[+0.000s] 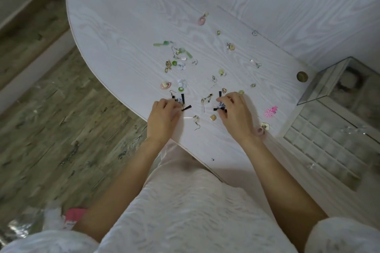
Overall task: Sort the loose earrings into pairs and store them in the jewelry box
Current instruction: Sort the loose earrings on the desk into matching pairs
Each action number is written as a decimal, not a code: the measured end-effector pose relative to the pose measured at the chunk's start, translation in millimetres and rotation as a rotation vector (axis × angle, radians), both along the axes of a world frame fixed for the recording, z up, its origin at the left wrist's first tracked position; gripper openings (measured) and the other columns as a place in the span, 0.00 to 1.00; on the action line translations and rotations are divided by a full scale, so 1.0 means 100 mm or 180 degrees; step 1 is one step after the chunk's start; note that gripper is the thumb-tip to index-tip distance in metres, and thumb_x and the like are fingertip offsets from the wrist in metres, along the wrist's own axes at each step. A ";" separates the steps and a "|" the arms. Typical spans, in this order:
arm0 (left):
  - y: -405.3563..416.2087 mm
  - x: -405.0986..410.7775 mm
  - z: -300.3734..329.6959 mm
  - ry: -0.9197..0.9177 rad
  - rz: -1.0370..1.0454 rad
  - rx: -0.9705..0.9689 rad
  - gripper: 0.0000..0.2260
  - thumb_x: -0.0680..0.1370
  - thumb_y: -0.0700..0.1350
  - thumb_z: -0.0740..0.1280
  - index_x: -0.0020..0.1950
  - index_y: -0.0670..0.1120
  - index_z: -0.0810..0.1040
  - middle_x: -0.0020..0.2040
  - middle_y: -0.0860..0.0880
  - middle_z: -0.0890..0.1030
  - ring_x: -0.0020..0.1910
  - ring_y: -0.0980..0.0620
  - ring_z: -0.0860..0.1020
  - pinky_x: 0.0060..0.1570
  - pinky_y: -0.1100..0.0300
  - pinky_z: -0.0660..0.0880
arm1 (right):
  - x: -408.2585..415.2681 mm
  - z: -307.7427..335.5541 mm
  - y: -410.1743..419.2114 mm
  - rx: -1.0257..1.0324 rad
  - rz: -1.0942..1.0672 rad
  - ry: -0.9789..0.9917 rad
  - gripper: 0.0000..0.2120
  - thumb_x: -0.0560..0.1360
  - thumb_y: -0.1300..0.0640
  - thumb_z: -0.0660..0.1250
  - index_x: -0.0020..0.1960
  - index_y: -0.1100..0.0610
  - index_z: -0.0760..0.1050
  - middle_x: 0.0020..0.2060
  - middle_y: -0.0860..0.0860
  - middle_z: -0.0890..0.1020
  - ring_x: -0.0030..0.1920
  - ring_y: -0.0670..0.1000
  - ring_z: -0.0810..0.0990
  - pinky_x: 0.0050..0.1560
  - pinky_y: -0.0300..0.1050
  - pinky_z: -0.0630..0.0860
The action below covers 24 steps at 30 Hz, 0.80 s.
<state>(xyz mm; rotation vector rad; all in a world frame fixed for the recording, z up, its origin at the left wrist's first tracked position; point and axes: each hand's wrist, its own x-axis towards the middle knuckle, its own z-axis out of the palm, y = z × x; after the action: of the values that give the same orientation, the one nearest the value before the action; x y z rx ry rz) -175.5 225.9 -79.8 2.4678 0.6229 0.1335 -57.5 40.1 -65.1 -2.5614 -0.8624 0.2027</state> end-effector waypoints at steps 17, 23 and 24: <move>0.02 0.18 0.03 0.0207 -0.0055 -0.0215 0.10 0.73 0.43 0.70 0.51 0.42 0.78 0.49 0.45 0.75 0.47 0.46 0.74 0.43 0.61 0.66 | 0.07 0.06 0.13 -0.0199 -0.0543 0.0651 0.12 0.74 0.63 0.68 0.56 0.61 0.74 0.48 0.57 0.79 0.50 0.55 0.77 0.49 0.47 0.74; 0.11 0.15 0.06 0.0263 -0.0103 -0.0124 0.10 0.74 0.43 0.69 0.54 0.42 0.77 0.52 0.43 0.75 0.47 0.45 0.76 0.45 0.59 0.70 | 0.08 0.05 0.09 -0.0060 -0.0493 0.0395 0.04 0.73 0.62 0.69 0.47 0.61 0.77 0.49 0.56 0.77 0.48 0.55 0.76 0.41 0.47 0.75; 0.13 0.16 0.06 0.0266 -0.0174 -0.0072 0.09 0.74 0.43 0.69 0.53 0.41 0.77 0.51 0.43 0.75 0.48 0.44 0.74 0.45 0.59 0.69 | 0.08 0.06 0.09 -0.0044 -0.0503 0.0353 0.04 0.74 0.62 0.68 0.48 0.61 0.75 0.49 0.56 0.77 0.48 0.54 0.76 0.41 0.46 0.74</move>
<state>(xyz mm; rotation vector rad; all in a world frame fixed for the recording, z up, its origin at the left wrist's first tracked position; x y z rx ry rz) -160.0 239.0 -74.2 2.4761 0.5883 0.0019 -49.9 49.4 -58.9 -2.5888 -0.6170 0.3003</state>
